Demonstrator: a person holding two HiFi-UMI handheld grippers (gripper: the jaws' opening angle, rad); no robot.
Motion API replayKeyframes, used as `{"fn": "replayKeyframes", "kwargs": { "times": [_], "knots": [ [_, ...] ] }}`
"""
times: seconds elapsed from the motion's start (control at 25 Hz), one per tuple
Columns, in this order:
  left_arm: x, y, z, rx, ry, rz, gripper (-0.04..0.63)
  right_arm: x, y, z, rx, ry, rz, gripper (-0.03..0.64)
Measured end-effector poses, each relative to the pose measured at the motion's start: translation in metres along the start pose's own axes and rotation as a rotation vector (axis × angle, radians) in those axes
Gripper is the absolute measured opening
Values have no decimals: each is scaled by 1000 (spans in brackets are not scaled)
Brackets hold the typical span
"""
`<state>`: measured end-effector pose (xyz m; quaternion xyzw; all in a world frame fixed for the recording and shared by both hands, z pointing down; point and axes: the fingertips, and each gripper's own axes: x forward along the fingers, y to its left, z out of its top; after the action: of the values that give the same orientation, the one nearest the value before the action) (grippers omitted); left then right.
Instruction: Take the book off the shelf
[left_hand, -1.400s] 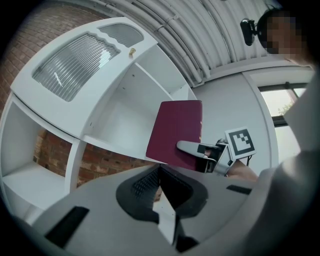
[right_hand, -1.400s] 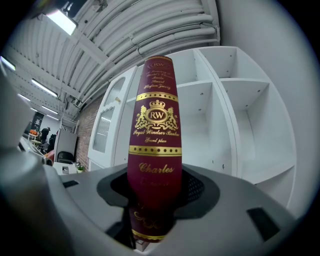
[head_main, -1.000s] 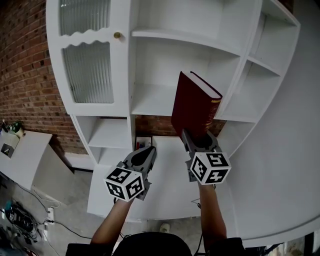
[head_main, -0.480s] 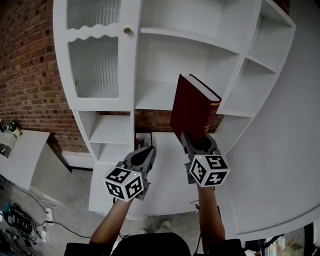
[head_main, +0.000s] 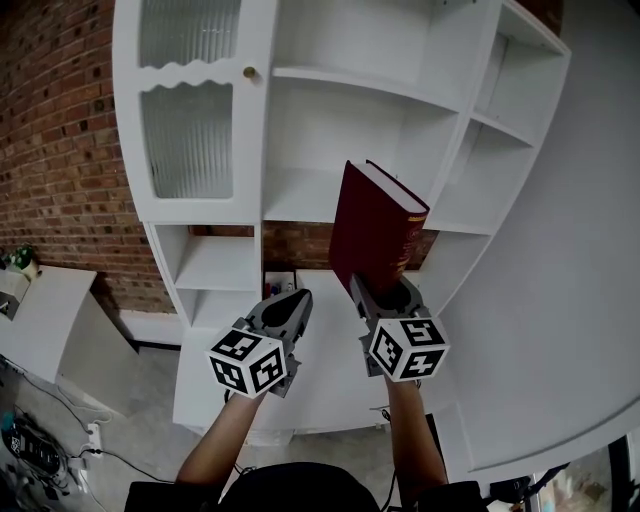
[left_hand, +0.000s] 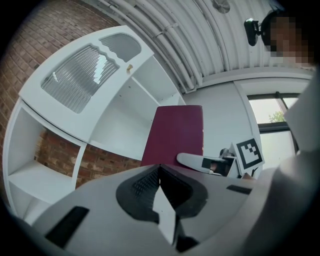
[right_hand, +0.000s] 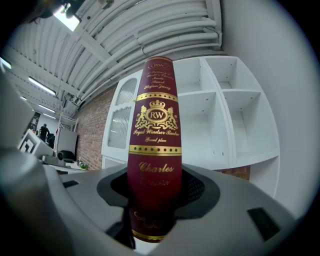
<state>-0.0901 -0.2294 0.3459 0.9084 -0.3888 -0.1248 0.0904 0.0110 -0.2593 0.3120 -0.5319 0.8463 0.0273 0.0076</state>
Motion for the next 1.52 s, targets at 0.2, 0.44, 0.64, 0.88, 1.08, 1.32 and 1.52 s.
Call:
{"fn": "replayKeyframes", "kwargs": {
  "times": [0.2,0.44,0.64,0.88,1.08,1.32,1.52],
  "knots": [
    [4,-20,-2,8,1,-7,17,-16,1,-4,10,7,22,230],
    [7,-49,-6,22,5,-9,17,-37,-1,-10,23,22,44,230],
    [10,-71,-12,18,11,-9,17,-58,-11,-14,31,30,47,229],
    [7,-90,-22,18,26,7,17,-77,-18,-18,47,35,59,230],
    [-2,-101,-23,19,16,37,17,-91,-16,-20,50,38,79,230],
    [-12,-112,-27,15,9,66,17,-112,-19,-24,45,39,93,229],
    [-18,-127,-34,14,16,69,17,-126,-20,-27,53,40,98,229]
  ]
}}
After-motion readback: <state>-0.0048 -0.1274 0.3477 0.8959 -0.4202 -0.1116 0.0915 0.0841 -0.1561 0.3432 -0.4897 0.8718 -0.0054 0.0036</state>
